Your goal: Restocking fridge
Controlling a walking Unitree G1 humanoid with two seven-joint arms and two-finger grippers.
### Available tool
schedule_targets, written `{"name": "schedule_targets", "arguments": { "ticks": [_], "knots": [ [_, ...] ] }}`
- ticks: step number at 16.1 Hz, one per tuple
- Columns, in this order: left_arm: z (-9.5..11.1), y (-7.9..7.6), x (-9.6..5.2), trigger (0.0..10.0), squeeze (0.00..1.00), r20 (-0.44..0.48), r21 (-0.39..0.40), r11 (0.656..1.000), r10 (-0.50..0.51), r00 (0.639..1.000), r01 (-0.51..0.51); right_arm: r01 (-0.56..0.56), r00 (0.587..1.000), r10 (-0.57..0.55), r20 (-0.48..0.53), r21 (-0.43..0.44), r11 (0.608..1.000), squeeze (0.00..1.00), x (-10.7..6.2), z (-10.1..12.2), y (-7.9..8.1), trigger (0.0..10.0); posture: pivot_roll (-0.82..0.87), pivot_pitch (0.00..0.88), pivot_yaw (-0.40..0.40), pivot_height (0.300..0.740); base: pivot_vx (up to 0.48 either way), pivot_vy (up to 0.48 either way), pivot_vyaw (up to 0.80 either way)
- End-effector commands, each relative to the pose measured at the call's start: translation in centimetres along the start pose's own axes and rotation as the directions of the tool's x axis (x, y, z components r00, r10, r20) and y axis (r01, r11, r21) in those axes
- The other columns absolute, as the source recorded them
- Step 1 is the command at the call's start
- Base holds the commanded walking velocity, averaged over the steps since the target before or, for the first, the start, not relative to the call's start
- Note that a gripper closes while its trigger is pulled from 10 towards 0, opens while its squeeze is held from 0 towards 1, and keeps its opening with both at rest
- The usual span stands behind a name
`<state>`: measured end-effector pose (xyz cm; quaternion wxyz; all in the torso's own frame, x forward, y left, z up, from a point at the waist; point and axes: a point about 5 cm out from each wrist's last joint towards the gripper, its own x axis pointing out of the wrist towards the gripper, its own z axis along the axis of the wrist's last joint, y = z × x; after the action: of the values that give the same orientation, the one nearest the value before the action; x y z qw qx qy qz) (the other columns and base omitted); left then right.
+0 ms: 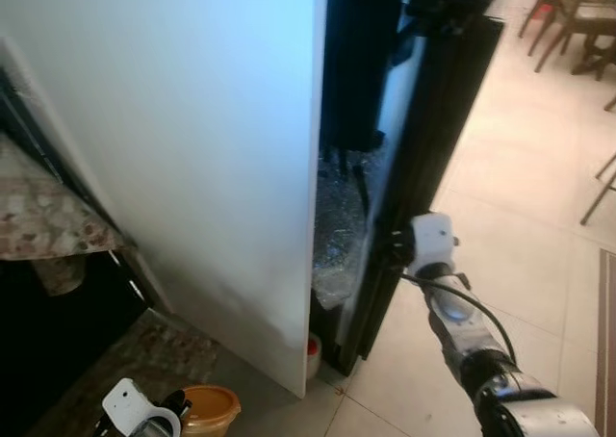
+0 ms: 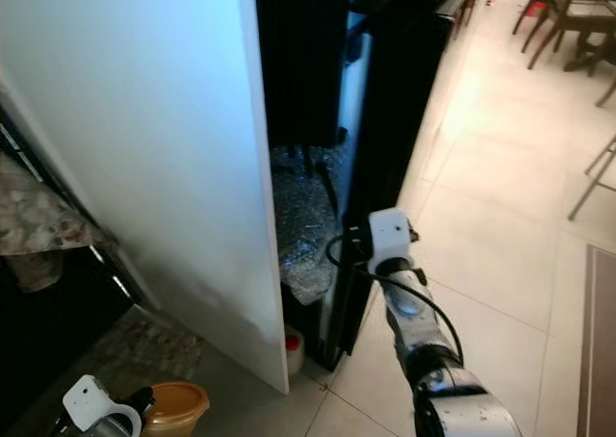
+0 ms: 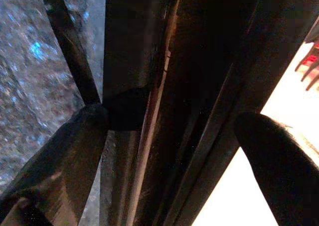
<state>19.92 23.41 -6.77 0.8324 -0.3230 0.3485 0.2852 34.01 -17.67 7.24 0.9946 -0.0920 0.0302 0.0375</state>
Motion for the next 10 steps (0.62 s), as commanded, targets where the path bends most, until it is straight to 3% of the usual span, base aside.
{"name": "schedule_targets", "arguments": {
  "ticks": [1,6,10],
  "knots": [
    [-0.2,0.3,-0.1,10.0,0.0,-0.002,0.013,1.0,0.011,1.0,-0.011,0.144,0.987,-0.142,-0.08,0.014,0.989,0.0,-1.0,-1.6,-2.8,10.0,-0.04,0.018,0.008,0.74,0.0,0.0,0.0],
    [-0.4,0.4,-0.1,10.0,0.0,-0.008,0.017,1.0,0.011,1.0,-0.011,0.276,0.945,-0.272,-0.18,0.001,0.961,0.0,-3.7,-4.7,-5.1,10.0,-0.05,0.021,0.005,0.74,0.0,0.0,0.0],
    [-0.5,0.4,-0.1,10.0,0.0,-0.01,0.019,1.0,0.011,1.0,-0.011,0.356,0.887,-0.343,-0.31,-0.013,0.934,0.0,-6.9,-8.0,-6.1,10.0,-0.05,0.019,0.002,0.74,0.0,0.0,0.0]
  ]
}}
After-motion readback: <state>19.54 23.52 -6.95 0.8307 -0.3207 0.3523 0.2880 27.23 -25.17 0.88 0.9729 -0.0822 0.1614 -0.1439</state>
